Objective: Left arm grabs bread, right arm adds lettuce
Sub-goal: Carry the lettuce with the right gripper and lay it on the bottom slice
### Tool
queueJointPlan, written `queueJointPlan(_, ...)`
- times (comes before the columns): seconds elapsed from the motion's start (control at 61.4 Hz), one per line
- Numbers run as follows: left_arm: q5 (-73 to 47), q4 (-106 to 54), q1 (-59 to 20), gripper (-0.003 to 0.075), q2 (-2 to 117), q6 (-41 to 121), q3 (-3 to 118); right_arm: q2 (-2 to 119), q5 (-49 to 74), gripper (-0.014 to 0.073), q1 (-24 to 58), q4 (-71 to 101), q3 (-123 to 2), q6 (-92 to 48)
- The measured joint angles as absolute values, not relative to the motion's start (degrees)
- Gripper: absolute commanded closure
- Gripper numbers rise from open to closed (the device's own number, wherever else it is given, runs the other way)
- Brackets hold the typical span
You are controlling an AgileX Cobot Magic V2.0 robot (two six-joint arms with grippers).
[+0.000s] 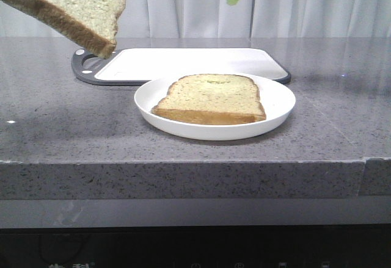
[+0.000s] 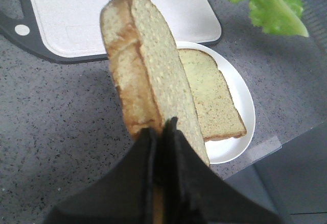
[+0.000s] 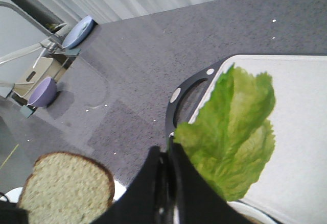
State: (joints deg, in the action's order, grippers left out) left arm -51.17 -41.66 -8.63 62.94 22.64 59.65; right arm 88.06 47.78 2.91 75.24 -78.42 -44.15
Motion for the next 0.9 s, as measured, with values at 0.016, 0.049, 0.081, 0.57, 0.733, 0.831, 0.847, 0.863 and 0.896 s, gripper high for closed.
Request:
queueJointPlan(0.016, -51.17, -41.66, -8.63, 0.0741, 62.94, 22.64, 59.65, 87.26, 47.8, 0.071, 2.91, 75.76, -77.63, -44.63)
queueJointPlan(0.049, -51.17, -41.66, -8.63, 0.0741, 62.94, 22.64, 59.65, 86.06, 48.18, 0.071, 2.91, 77.08, -75.64, -45.84)
queueJointPlan(0.081, -51.17, -41.55, -8.63, 0.0741, 62.94, 22.64, 59.65, 85.18, 48.3, 0.071, 2.91, 78.17, -74.08, -46.76)
queueJointPlan(0.57, -51.17, -41.33, -8.63, 0.0741, 62.94, 22.64, 59.65, 82.35, 44.54, 0.071, 13.22, 94.27, -58.13, -61.83)
queueJointPlan(0.733, -51.08, -41.33, -8.63, 0.0741, 62.94, 22.64, 59.65, 85.38, 44.44, 0.071, 15.9, 99.93, -58.13, -64.32)
queueJointPlan(0.831, -51.08, -41.31, -8.63, 0.0741, 62.94, 22.64, 59.65, 88.22, 45.72, 0.071, 16.53, 101.14, -58.13, -64.84)
queueJointPlan(0.847, -51.08, -41.21, -8.63, 0.0741, 62.94, 22.64, 59.65, 88.99, 46.28, 0.071, 16.56, 101.14, -58.13, -64.82)
queueJointPlan(0.863, -51.08, -41.21, -8.63, 0.0741, 62.94, 22.64, 59.65, 89.36, 46.6, 0.071, 16.56, 101.23, -58.13, -64.82)
queueJointPlan(0.896, -51.08, -41.21, -8.63, 0.0741, 62.94, 22.64, 59.65, 90.2, 47.36, 0.071, 16.56, 101.23, -58.13, -64.91)
